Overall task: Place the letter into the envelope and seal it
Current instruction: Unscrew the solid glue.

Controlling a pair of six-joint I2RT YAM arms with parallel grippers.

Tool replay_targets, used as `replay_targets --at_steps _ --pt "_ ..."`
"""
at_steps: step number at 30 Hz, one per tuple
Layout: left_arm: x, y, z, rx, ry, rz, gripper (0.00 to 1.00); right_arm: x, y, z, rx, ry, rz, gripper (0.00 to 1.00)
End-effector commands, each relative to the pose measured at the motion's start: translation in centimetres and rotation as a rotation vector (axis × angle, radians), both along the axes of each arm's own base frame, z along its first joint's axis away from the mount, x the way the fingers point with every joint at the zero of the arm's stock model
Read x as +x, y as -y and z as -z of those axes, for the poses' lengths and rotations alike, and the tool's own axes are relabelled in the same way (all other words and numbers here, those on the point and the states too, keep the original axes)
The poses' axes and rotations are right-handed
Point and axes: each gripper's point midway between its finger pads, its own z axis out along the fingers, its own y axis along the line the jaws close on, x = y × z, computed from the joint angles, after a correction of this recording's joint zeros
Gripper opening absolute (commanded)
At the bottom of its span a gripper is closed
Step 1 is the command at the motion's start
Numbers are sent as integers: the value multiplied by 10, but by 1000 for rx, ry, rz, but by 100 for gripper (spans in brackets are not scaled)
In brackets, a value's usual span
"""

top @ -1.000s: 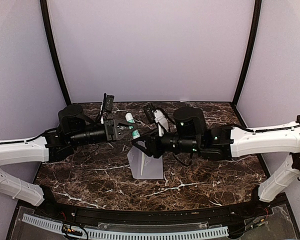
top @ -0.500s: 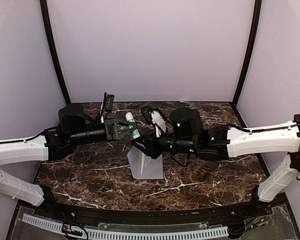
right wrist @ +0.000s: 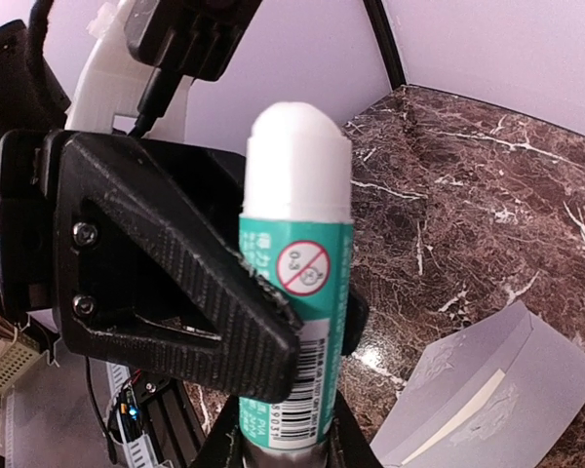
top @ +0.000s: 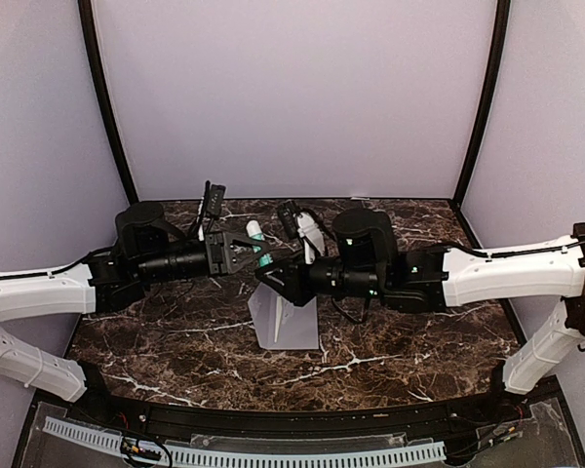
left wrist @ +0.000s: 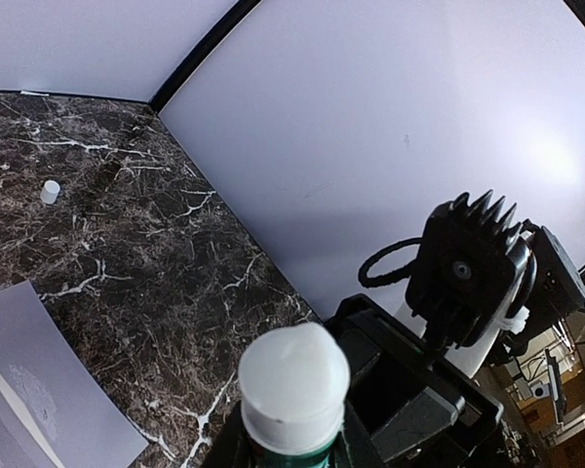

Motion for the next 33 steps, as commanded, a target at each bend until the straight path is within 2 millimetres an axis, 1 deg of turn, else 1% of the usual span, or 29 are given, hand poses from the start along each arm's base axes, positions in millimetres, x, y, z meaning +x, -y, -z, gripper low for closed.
replay_targets --at_steps 1,4,5,9,12,16,20,24,26,28,33 --pt "-4 1 -23 -46 51 27 0 0 -3 -28 92 23 -4 12" --pt "-9 1 -28 -62 75 52 0 -5 2 -34 162 -17 -53 8" --pt "-11 1 -30 -66 88 60 0 -7 5 -41 202 -32 -82 6" --pt "-27 5 -39 -96 148 157 0 -17 14 -58 335 -111 -209 4" --pt "-44 5 -49 -130 195 243 0 -30 15 -72 403 -150 -322 4" --pt "-62 -1 -63 -190 249 310 0 -48 19 -86 474 -171 -439 3" --pt "-72 -3 -68 -213 265 358 0 -59 22 -93 512 -171 -507 3" --pt "-74 -4 -70 -228 271 362 0 -59 23 -91 510 -174 -503 4" --pt "-73 -5 -70 -232 271 354 0 -57 24 -88 508 -171 -488 9" --pt "-70 -7 -72 -238 270 325 0 -54 25 -87 508 -170 -461 21" --pt "-47 -18 -75 -262 269 152 0 -43 32 -89 514 -144 -373 52"
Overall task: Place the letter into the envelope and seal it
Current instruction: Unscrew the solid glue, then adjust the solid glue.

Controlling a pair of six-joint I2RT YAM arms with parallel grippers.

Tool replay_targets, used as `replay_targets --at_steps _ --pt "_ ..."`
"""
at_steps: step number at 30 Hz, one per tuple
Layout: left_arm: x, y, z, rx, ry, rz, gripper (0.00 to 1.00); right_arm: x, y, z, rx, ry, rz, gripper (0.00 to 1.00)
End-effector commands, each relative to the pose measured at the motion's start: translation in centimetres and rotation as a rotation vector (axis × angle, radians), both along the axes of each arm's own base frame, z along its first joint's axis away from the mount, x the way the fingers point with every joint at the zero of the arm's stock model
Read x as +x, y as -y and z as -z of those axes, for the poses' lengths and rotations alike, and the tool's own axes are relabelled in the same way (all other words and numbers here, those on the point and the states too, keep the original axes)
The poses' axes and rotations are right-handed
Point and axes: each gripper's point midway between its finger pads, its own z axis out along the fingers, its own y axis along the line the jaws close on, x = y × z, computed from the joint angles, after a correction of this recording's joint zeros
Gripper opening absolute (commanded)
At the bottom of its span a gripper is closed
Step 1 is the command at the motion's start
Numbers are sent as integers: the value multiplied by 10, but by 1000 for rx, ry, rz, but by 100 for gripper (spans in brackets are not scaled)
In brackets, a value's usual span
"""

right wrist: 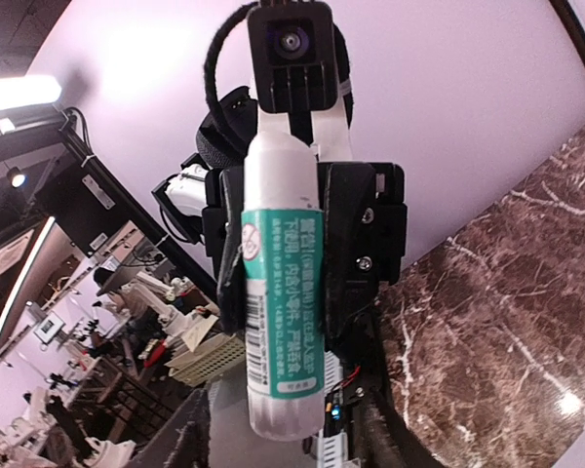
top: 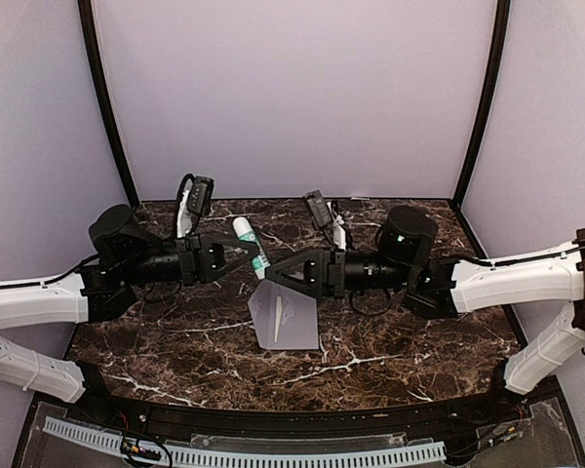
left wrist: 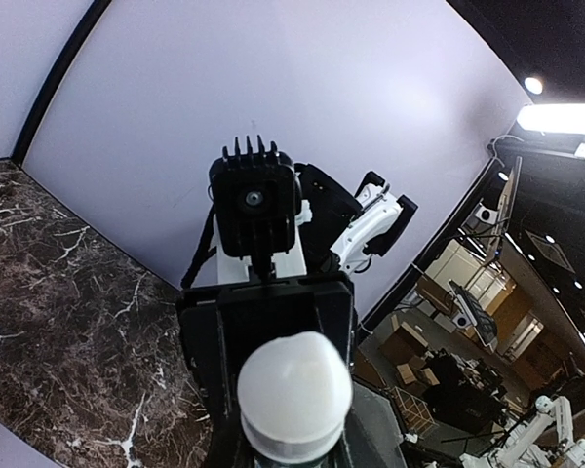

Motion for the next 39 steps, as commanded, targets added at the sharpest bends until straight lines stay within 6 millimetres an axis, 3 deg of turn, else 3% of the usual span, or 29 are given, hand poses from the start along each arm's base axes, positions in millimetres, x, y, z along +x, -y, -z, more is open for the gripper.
replay_targets --at_steps 1,3,8,16,39 --pt "11 -18 -21 -88 31 -130 0 13 15 -31 88 51 113 57" --pt "16 -22 -22 -102 28 -173 0 22 15 -28 62 32 181 64" --pt "23 -29 -26 -134 17 -233 0 41 18 -29 33 -2 335 69" --pt "28 -35 -26 -168 -5 -273 0 29 -1 -35 114 -41 262 71" --pt "27 -33 -25 -184 -24 -254 0 29 -32 -46 182 -64 182 36"
